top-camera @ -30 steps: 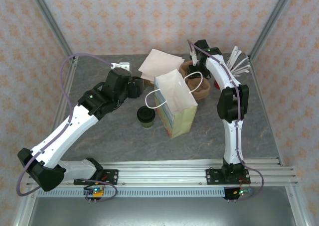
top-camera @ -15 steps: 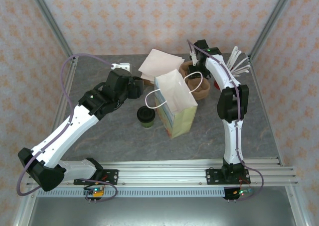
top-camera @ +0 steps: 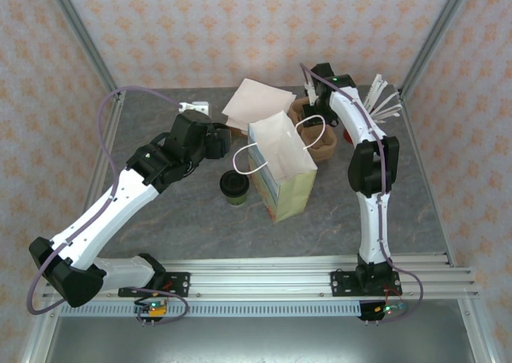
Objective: Pack the takeout coffee
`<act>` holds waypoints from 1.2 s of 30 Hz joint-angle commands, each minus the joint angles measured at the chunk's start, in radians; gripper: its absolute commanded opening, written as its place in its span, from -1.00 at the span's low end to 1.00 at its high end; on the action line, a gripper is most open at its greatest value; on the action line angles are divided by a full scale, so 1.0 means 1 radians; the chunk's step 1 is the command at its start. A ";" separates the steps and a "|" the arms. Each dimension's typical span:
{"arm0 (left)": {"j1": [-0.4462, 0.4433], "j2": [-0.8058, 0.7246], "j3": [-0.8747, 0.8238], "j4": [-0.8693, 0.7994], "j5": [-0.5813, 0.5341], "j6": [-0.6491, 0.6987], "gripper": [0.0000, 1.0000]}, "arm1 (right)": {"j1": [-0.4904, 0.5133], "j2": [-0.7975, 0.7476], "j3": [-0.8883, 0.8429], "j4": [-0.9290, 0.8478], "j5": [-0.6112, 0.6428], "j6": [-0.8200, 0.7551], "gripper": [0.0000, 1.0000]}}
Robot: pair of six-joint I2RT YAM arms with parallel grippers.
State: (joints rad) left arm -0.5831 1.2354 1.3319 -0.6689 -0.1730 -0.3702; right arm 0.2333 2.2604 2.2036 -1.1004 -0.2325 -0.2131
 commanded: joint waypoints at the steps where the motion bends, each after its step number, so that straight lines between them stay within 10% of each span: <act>1: -0.003 0.001 -0.016 -0.003 -0.011 -0.019 0.47 | 0.008 -0.041 0.043 -0.033 0.015 0.009 -0.24; 36: -0.004 0.011 -0.015 0.007 0.012 -0.018 0.47 | 0.006 -0.095 0.083 -0.121 0.014 0.031 -0.31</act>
State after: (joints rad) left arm -0.5831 1.2354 1.3312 -0.6685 -0.1638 -0.3702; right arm 0.2333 2.2223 2.2536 -1.1904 -0.2356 -0.1944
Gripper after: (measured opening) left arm 0.734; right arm 0.347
